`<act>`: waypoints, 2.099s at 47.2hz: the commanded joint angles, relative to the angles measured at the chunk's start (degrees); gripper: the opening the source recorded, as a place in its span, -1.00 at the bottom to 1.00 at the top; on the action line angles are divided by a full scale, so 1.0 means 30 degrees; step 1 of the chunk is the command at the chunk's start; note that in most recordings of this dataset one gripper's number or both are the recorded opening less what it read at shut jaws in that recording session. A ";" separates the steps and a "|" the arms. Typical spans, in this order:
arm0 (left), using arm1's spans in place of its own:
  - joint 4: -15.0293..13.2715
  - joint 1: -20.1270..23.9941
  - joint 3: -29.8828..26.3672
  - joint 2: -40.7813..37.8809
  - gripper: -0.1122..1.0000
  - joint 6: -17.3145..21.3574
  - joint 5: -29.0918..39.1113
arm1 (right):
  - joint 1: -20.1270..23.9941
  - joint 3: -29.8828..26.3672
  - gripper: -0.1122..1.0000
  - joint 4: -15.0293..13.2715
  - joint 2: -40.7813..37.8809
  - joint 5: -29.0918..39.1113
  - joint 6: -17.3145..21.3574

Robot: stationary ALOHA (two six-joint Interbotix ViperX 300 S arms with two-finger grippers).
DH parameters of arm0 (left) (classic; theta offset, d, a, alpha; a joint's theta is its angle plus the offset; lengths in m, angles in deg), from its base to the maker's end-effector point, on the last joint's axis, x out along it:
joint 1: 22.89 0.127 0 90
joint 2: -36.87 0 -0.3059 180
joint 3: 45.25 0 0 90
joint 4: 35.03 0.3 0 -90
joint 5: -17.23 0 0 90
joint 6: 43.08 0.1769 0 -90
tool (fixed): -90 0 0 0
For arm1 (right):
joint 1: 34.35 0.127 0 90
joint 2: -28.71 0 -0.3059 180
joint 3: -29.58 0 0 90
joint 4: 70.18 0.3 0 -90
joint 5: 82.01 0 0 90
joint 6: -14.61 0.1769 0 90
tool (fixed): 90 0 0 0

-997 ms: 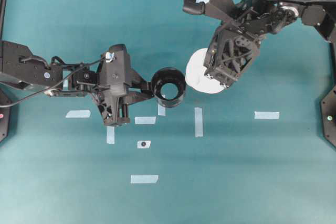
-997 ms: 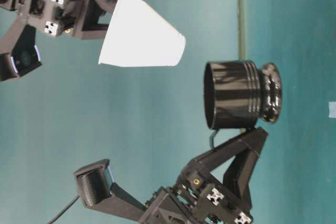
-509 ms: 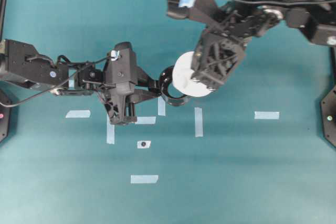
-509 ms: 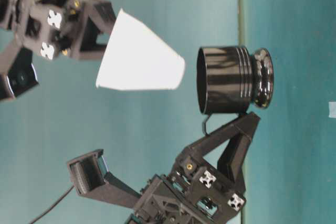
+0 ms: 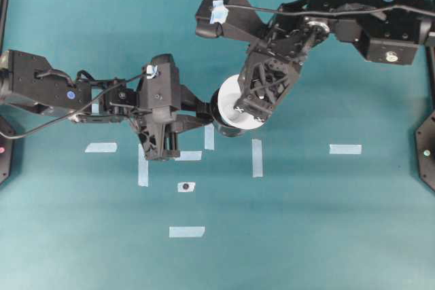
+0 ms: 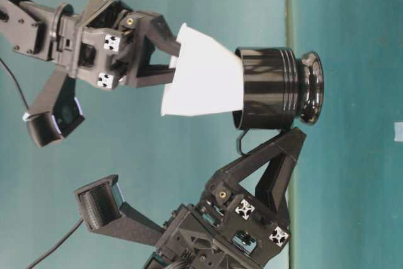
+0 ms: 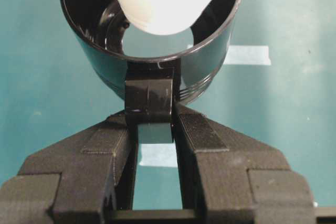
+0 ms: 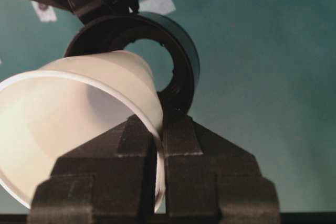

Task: Holding the cup holder with the left arm, the right arm places the cup into the cup holder.
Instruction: 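Move the white cup toward the holder and insert it into the holder opening, then open the right gripper to release the cup inside the holder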

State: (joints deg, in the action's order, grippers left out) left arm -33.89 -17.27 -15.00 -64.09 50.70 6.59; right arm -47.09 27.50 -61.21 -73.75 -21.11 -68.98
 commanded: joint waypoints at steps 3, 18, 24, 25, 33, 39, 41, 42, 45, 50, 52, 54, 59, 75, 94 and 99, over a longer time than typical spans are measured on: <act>0.0029 -0.0146 -0.0410 0.0264 -0.36 0.0000 -0.0176 | 0.0088 -0.0586 -0.71 -0.0059 0.0469 0.0088 0.0117; 0.0029 -0.0381 -0.0439 0.0234 -0.36 0.0000 -0.0205 | 0.0088 -0.0615 -0.71 -0.0029 0.0381 0.0059 0.0059; 0.0029 -0.0410 -0.0439 0.0205 -0.36 0.0000 -0.0205 | 0.0088 -0.0615 -0.73 -0.0059 0.0264 0.0088 0.0059; 0.0029 -0.0439 -0.0439 0.0234 -0.36 0.0000 -0.0176 | 0.0088 -0.0615 -0.73 -0.0059 0.0234 0.0088 0.0059; 0.0029 -0.0410 -0.0439 0.0234 -0.36 0.0000 -0.0205 | 0.0234 -0.0674 -0.73 -0.0059 0.0146 0.0088 0.0000; 0.0029 -0.0439 -0.0439 0.0205 -0.36 0.0000 -0.0205 | 0.0234 -0.0674 -0.73 -0.0029 0.0029 0.0088 -0.0029; 0.0029 -0.0439 -0.0439 0.0205 -0.36 0.0000 -0.0205 | 0.0234 -0.0674 -0.73 -0.0029 -0.0059 0.0088 -0.0059; 0.0029 -0.0439 -0.0439 0.0205 -0.36 0.0000 -0.0176 | 0.0234 -0.0674 -0.73 -0.0029 -0.0059 0.0088 -0.0059; 0.0029 -0.0439 -0.0439 0.0205 -0.36 0.0000 -0.0205 | 0.0234 -0.0674 -0.73 -0.0059 -0.0117 0.0088 -0.0059; 0.0029 -0.0439 -0.0439 0.0205 -0.36 0.0000 -0.0352 | 0.0264 -0.0674 -0.71 -0.0029 -0.0234 0.0117 -0.0059; 0.0029 -0.0439 -0.0439 0.0205 -0.36 0.0000 -0.0410 | 0.0234 -0.0674 -0.68 -0.0029 -0.0264 0.0117 -0.0088; 0.0029 -0.0439 -0.0439 0.0205 -0.36 0.0000 -0.0469 | 0.0234 -0.0674 -0.65 -0.0059 -0.0293 0.0117 -0.0088; 0.0029 -0.0439 -0.0410 0.0205 -0.36 -0.0029 -0.0557 | 0.0264 -0.0674 -0.52 -0.0029 -0.0352 0.0117 -0.0088; 0.0029 -0.0439 -0.0352 0.0205 -0.36 0.0000 -0.0527 | 0.0264 -0.0703 0.25 -0.0059 -0.0264 0.0117 0.0029; 0.0029 -0.0439 -0.0205 0.0205 -0.36 -0.0029 -0.0527 | 0.0264 -0.0938 0.59 -0.0176 0.0176 0.0205 0.0059; 0.0029 -0.0439 -0.0117 0.0176 -0.36 -0.0059 -0.0645 | 0.0234 -0.1172 0.60 -0.0469 0.0645 0.0527 0.0059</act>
State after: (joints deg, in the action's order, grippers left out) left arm -33.97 -18.41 -14.91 -64.18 50.70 5.45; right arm -46.47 25.92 -62.09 -76.56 -20.05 -68.98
